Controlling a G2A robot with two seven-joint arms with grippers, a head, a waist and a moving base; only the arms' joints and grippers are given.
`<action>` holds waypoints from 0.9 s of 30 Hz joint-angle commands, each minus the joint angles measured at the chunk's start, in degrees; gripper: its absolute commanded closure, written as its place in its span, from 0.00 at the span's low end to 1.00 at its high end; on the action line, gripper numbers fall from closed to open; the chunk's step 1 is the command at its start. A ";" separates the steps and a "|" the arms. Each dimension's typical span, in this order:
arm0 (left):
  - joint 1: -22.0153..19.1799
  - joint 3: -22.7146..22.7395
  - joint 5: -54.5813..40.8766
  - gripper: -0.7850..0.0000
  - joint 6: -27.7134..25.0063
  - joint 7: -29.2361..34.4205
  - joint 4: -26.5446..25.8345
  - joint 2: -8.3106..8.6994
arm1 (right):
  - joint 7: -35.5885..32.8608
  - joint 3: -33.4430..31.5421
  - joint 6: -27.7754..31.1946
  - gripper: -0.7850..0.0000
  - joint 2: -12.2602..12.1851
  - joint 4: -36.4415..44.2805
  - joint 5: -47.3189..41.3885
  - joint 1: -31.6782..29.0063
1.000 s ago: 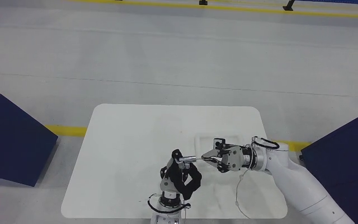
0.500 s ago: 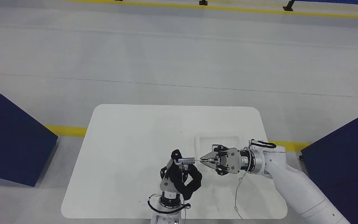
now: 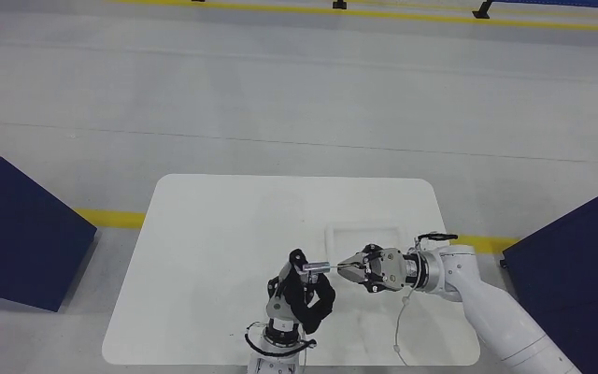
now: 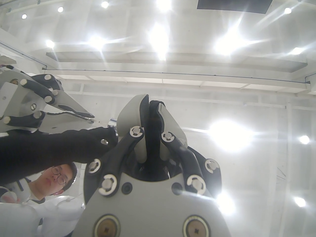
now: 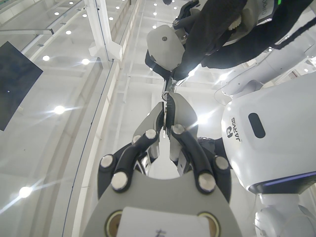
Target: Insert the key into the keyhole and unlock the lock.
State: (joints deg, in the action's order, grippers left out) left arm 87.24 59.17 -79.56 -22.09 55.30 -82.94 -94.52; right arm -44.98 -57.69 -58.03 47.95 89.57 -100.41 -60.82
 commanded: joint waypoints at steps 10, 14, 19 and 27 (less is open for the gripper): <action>-0.14 0.31 2.82 1.00 -0.32 0.80 0.14 0.20 | 4.36 3.31 0.03 1.00 -1.33 0.06 -7.97 0.39; -0.37 0.50 4.27 1.00 -0.53 1.07 0.32 0.31 | 5.69 4.39 0.03 1.00 -2.08 0.39 -10.17 0.92; -0.62 0.88 5.22 1.00 -0.48 1.01 0.51 0.44 | 6.63 5.19 0.03 1.00 -3.02 0.74 -11.18 1.76; -0.95 1.28 5.43 1.00 -0.24 0.91 0.90 0.54 | 6.01 5.65 0.03 1.00 -4.43 0.71 -10.62 2.61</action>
State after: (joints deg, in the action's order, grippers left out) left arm 86.32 60.44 -74.12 -22.38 56.27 -82.07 -93.98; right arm -38.82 -52.10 -58.00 43.66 90.28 -111.09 -58.25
